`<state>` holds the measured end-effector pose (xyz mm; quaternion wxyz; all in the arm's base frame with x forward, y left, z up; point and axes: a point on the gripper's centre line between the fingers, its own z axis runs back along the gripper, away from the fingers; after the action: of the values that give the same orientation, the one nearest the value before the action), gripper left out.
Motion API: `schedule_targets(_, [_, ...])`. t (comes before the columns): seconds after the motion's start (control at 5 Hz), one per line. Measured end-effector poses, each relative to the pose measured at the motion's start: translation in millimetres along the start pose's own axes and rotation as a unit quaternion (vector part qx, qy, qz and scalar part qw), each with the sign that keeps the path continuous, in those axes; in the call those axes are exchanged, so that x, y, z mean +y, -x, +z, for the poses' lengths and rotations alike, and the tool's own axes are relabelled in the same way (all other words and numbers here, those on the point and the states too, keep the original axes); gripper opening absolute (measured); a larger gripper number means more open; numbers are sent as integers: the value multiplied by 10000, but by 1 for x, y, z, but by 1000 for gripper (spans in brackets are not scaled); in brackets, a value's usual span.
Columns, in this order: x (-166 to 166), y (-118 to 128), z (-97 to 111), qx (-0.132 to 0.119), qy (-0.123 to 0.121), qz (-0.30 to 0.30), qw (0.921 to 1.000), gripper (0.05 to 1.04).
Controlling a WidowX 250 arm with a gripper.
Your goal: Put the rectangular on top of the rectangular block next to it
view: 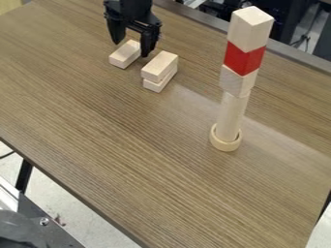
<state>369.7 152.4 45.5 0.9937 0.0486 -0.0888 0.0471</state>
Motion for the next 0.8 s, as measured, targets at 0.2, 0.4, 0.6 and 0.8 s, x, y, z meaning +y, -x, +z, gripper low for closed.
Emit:
schedule_targets(0.2, [3, 2, -8, 134, -23, -1, 9999, 999])
schedule_targets(0.4, [9, -1, -9, 144, -52, 79, 9999, 999])
schedule_targets(0.6, [9, 4, -17, 306, -33, 86, 9995, 948])
schedule_targets(0.8, [11, 1, -13, 266, 32, 218, 9994, 663])
